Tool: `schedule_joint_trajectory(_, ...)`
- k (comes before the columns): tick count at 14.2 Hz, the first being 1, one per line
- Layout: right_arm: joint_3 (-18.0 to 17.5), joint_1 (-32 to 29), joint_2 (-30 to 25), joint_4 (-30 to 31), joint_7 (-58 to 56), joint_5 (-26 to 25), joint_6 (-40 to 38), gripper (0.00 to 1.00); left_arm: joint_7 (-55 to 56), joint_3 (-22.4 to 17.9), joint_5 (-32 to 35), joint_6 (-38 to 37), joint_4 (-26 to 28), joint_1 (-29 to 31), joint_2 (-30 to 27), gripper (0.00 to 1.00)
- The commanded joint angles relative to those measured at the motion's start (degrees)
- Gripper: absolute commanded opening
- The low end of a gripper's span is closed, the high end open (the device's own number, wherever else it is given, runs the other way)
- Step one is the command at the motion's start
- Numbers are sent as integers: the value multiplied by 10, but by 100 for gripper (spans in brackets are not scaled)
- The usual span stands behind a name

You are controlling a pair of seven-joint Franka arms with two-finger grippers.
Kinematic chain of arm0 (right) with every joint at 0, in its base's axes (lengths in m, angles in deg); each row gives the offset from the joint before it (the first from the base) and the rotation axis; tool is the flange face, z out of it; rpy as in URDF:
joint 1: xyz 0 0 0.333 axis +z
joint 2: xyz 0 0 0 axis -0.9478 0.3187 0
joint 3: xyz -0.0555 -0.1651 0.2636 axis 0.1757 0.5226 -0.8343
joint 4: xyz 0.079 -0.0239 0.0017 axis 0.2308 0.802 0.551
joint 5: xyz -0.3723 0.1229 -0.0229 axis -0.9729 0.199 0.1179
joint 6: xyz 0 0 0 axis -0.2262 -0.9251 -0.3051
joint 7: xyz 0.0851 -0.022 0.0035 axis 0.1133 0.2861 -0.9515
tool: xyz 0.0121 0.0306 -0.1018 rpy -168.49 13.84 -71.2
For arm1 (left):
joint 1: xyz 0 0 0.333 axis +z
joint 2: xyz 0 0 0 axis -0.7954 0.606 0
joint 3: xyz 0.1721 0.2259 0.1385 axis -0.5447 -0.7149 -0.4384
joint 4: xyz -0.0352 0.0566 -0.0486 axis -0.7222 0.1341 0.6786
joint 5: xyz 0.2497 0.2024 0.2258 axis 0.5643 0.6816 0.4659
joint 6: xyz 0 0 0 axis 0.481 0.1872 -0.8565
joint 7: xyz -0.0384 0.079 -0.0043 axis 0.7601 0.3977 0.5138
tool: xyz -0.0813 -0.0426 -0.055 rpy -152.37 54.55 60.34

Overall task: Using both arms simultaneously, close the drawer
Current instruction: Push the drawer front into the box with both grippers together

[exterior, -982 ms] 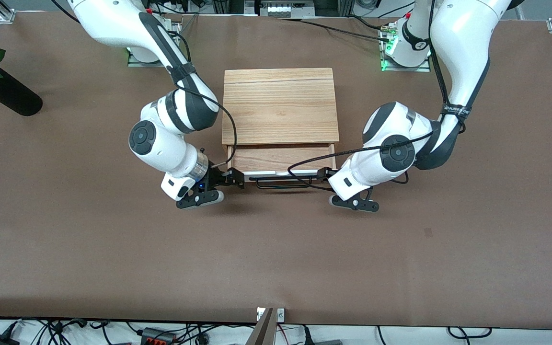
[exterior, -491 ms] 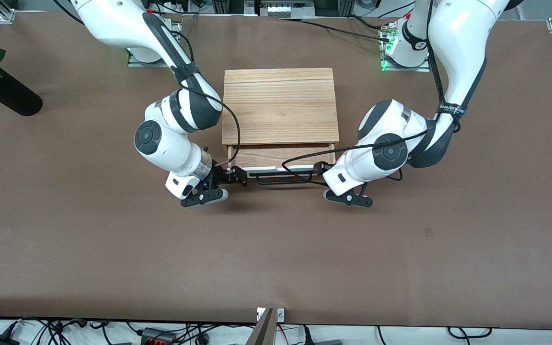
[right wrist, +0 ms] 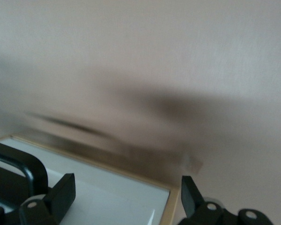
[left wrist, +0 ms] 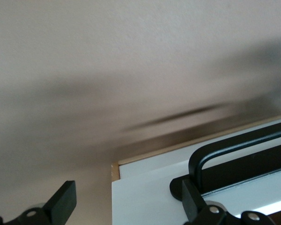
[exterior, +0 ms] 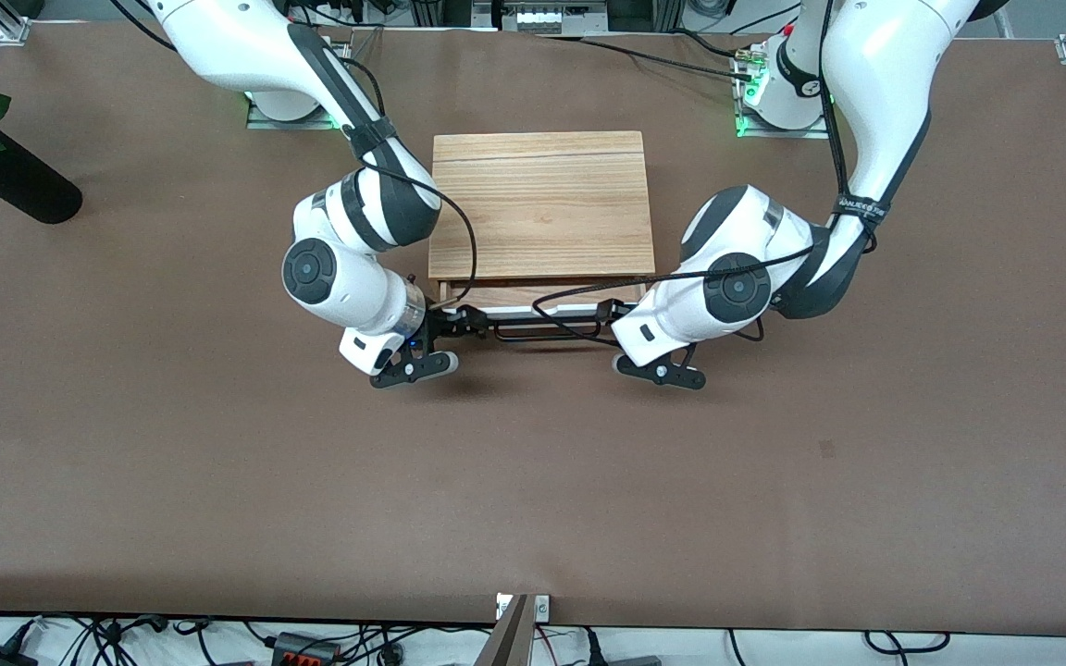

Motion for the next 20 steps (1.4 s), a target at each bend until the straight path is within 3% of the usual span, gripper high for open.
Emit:
schedule_joint_trajectory(1, 3, 3, -26, 8, 8, 9, -71, 100, 12, 19, 14, -2, 25, 12, -19, 100)
schedule_joint_trajectory(12, 3, 5, -28, 11, 9, 9, -133, 100, 11, 37, 14, -4, 70, 23, -41, 100)
schedule_joint_trajectory(20, 11, -5, -29, -34, -1, 1, -135, 100, 12, 34, 11, 4, 35, 33, -38, 100)
